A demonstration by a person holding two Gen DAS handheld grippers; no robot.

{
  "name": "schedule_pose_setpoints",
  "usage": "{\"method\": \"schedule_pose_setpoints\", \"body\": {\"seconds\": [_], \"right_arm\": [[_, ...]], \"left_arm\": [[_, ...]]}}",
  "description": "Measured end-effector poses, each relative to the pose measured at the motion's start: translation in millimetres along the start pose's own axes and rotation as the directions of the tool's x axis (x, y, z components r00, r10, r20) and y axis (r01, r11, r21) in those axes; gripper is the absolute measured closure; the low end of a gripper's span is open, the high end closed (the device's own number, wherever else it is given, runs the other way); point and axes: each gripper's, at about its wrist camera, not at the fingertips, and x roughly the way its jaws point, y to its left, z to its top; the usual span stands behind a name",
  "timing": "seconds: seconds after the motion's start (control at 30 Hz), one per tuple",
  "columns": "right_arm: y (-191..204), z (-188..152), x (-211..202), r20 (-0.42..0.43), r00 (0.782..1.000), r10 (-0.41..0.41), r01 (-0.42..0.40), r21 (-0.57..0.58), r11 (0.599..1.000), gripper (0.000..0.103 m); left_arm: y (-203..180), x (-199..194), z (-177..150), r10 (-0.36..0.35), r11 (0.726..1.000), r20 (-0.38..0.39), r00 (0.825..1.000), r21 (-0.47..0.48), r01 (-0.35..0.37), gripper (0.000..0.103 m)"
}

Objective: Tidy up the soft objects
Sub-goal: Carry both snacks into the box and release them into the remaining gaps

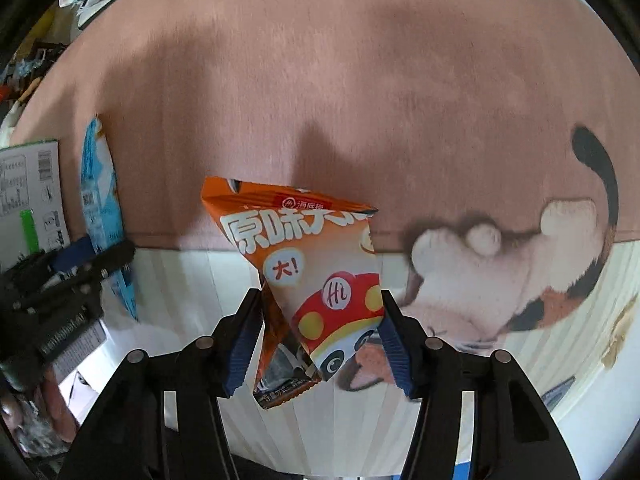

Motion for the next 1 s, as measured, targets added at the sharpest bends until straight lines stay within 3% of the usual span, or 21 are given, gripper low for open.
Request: {"method": "schedule_pose_setpoints", "body": {"seconds": [0.17, 0.23, 0.3, 0.4, 0.73, 1.0], "right_arm": [[-0.8, -5.0, 10.1, 0.028, 1.0, 0.01, -0.012, 0.081, 0.997, 0.043], [-0.8, -7.2, 11.3, 0.05, 0.999, -0.011, 0.005, 0.108, 0.994, 0.045], [0.8, 9.0, 12.1, 0.068, 0.997, -0.02, 0.011, 0.13, 0.991, 0.047], [1.8, 6.5, 9.1, 0.091, 0.995, -0.031, 0.017, 0.154, 0.988, 0.055], [20.8, -34.8, -38.4, 0.21, 0.976, 0.057, -0.089, 0.142, 0.986, 0.059], [63.2, -85.1, -103.8, 0.318, 0.935, 0.155, -0.184, 0.064, 0.981, 0.059]], "left_arm": [[-18.6, 0.0, 1.9, 0.093, 0.995, 0.04, 0.995, 0.043, -0.095, 0.064], [-26.2, -2.3, -0.4, 0.092, 0.994, 0.067, 0.994, 0.049, -0.095, 0.081], [-27.3, -3.6, -4.1, 0.089, 0.994, 0.077, 0.993, 0.05, -0.093, 0.085], [-17.9, -11.2, 2.3, 0.067, 0.996, 0.076, 0.995, 0.049, -0.071, 0.088], [15.8, -53.8, -23.0, -0.044, 0.999, 0.134, 0.99, 0.023, 0.041, 0.089], [54.4, -137.6, -58.3, -0.114, 0.993, 0.272, 0.955, 0.065, 0.1, 0.089]]}}
